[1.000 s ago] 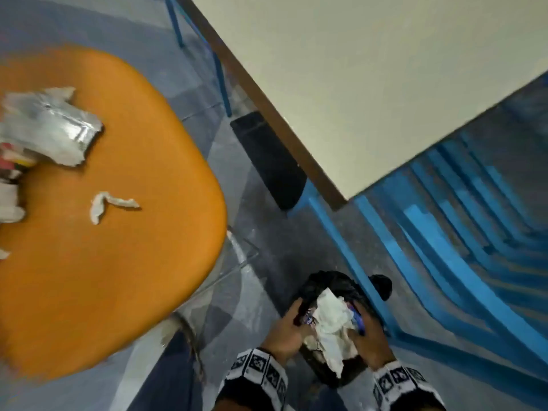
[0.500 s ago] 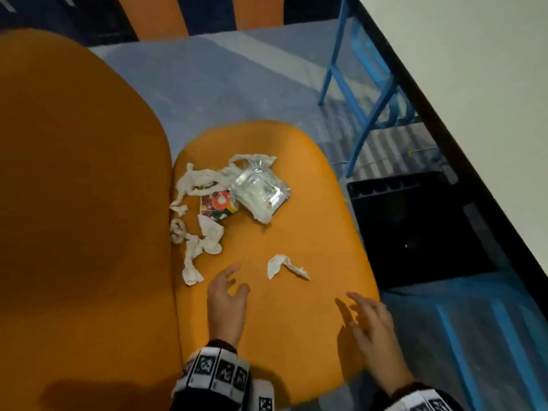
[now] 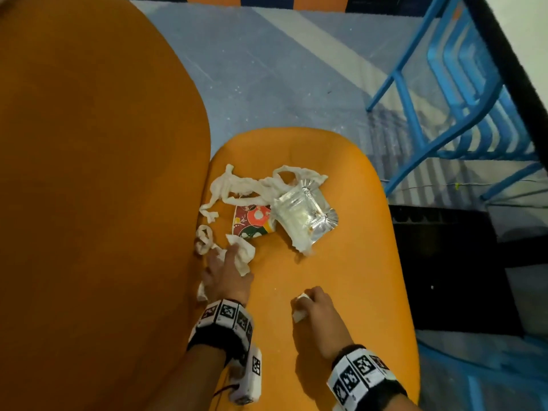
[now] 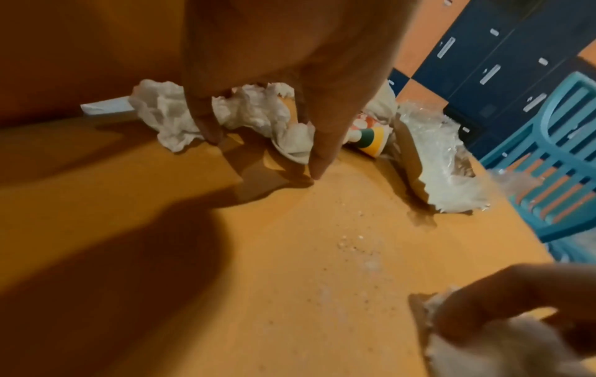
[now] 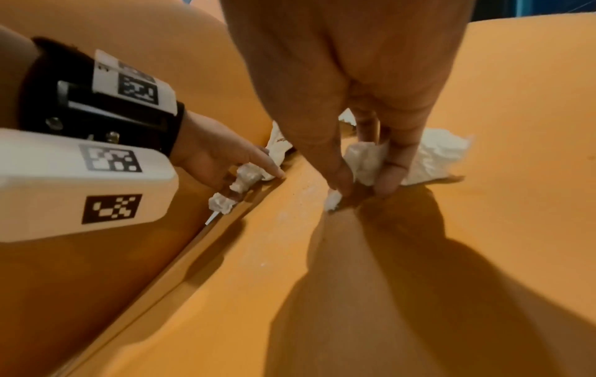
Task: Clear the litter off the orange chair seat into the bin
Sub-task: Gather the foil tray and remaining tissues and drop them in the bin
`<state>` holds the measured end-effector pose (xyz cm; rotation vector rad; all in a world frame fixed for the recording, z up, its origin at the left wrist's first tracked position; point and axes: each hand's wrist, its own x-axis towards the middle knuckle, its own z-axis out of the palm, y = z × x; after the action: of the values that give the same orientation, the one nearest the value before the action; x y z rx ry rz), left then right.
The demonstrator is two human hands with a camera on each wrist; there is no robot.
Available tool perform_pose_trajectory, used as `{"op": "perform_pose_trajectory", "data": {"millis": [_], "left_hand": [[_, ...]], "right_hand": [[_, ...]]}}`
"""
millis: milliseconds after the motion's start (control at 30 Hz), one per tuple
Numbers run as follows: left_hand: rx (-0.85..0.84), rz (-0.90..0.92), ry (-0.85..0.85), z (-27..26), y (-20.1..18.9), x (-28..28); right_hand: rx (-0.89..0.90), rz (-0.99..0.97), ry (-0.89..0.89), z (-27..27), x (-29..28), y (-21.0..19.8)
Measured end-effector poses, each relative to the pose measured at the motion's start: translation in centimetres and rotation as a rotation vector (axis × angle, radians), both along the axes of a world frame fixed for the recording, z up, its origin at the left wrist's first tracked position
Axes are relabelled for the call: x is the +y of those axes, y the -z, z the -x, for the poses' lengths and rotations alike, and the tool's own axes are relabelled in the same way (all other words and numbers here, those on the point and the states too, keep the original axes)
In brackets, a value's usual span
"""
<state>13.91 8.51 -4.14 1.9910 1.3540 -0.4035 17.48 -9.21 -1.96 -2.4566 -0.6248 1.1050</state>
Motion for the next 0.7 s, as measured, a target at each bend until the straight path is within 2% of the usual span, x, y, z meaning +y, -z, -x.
{"op": "perform_pose_trajectory", "data": {"millis": [133, 233, 333, 467, 567, 633, 700], "left_hand": [[-0.203, -0.112, 0.029, 0.5, 0.6, 0.0], [-0.259, -0.042, -0.105, 0.4, -0.1, -0.5], [-0.403, 0.038, -0.196, 0.0, -1.6, -1.5], [-0.578, 0.144, -0.403, -2.1, -4.5, -2.3], [-0.700, 0.150, -0.632, -3.2, -5.7, -2.0], [-0.739, 0.117, -0.667, -3.8, -5.9, -1.8], [-0.739, 0.141, -0.603, -5.0, -5.6, -1.6]], "right_hand": [[-0.056, -0.202, 0.100, -3.2, 0.9, -0.6], [-0.082, -0.388, 0.279, -6.9, 2.4, -2.4], [-0.043, -0.491, 0.400, -10.7, 4.6, -3.9], [-0.061, -0.424, 0.399, -14.5, 6.7, -2.9], [-0.122, -0.262, 0.308, -15.4, 7.4, -1.4], [-0.256, -0.169, 0.250, -15.4, 7.6, -0.7], [-0.333, -0.110, 0.241, -15.4, 7.8, 0.0]]}}
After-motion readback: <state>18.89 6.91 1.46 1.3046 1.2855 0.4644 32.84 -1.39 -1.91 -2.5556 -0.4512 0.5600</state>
